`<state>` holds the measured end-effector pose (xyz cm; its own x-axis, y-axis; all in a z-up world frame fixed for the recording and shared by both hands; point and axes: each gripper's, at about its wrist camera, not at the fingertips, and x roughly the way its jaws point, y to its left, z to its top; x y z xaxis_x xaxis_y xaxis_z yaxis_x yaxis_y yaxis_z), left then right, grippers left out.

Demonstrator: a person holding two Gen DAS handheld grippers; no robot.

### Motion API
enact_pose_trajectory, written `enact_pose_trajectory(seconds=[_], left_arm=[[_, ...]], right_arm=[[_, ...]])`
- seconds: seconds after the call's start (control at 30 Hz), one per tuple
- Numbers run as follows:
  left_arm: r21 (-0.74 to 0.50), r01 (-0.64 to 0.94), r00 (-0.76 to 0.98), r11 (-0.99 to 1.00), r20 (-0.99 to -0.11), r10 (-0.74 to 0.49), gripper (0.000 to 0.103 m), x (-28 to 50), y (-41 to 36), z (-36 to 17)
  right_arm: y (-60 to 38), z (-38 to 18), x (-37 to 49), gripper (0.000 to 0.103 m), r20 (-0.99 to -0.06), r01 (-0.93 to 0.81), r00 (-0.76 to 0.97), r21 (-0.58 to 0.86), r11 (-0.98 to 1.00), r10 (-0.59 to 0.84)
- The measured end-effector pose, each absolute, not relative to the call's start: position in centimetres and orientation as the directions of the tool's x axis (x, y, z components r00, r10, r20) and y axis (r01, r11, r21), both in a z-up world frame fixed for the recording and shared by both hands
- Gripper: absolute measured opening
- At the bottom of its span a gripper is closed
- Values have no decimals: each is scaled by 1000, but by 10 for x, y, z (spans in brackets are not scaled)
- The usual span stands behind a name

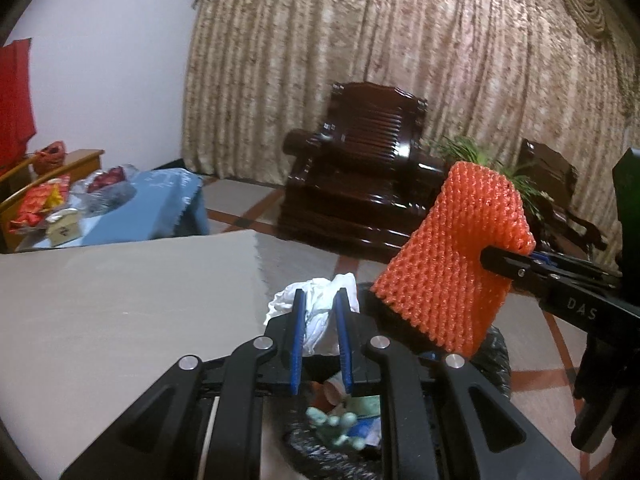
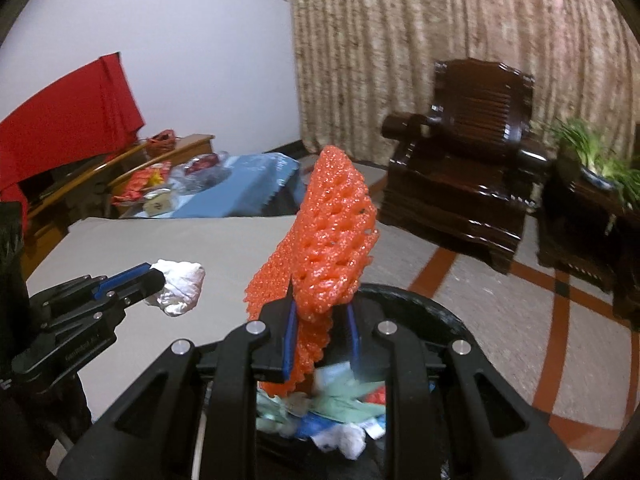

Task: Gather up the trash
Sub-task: 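Carry the tissue and orange net over the bin and release both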

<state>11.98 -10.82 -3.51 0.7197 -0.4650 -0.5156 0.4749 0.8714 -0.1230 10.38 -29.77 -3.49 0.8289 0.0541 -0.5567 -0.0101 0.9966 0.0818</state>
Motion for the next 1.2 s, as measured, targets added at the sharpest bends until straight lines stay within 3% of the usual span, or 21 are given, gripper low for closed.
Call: enact_pose_trajectory(seconds=[0.63, 0.73, 0.83, 0.87, 0.9, 1.07, 1.2], left_arm=[[-147, 587, 587, 796, -600, -543, 16, 150, -175, -92], [-165, 593, 563, 788, -615, -552, 24, 155, -177, -100], [-170, 591, 555, 788, -623, -551, 49, 157, -179, -106], [-173, 589, 555, 789, -624, -551, 54, 157, -178, -106], [-178, 588, 551, 789, -625, -552, 55, 158, -178, -107], [-183, 576, 556, 797, -627, -546, 72, 159, -169, -105], [-169, 566, 578, 807, -616, -535, 82, 159, -160, -98]], right_arm=[[-351, -96, 102, 21, -654, 137, 754, 62, 989, -64], [-353, -108, 109, 30, -674, 144, 736, 58, 988, -68], [-356, -119, 115, 42, -695, 155, 715, 55, 986, -74], [-358, -122, 116, 51, -700, 161, 710, 54, 986, -77], [-359, -124, 117, 60, -706, 167, 703, 52, 985, -82], [-361, -126, 111, 84, -704, 188, 703, 43, 981, -103], [-363, -119, 101, 94, -689, 192, 718, 56, 980, -101]])
